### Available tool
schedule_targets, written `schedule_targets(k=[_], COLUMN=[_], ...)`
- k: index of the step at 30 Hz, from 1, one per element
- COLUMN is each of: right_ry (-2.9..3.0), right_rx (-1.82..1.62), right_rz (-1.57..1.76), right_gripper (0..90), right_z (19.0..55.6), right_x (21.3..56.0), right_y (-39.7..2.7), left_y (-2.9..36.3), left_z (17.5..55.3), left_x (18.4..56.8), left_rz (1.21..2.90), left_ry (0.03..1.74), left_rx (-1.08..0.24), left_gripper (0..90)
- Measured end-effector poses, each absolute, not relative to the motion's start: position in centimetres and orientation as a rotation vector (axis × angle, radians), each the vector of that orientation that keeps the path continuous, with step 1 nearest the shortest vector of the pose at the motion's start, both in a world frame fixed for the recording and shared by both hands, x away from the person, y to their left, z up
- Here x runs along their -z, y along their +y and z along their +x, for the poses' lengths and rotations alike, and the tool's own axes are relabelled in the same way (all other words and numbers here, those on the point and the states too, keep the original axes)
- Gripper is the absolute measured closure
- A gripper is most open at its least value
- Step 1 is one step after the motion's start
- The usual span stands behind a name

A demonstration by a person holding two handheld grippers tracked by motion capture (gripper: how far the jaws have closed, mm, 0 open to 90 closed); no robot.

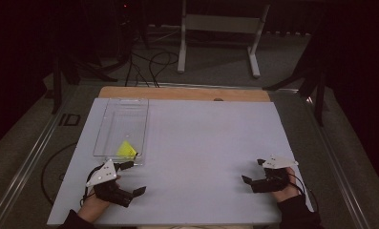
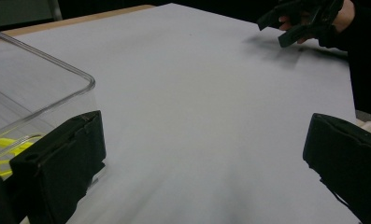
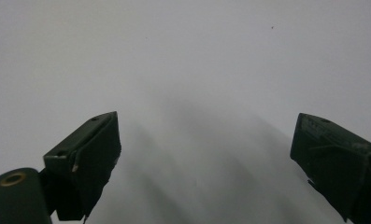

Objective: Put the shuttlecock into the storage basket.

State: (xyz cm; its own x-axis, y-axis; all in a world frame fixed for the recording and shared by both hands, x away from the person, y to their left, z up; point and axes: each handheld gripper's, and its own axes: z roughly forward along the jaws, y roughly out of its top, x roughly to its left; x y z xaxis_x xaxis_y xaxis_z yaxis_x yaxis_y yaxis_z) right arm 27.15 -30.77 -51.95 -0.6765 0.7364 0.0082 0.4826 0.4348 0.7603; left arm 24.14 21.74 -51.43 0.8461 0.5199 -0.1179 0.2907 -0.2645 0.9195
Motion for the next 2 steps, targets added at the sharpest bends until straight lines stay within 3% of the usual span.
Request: schedule_targets(k=[2], right_ry=[2.371], right_rx=[-1.098], right_rz=[1.047], right_gripper=[8.6], right_z=[27.17], right_x=[51.97], right_y=[-30.79], left_y=[21.74], left_z=[24.14], left_x=[51.44], left_rz=[1.866], left_ry=[0.609], left_rx=[-0.246], left_gripper=[0.0])
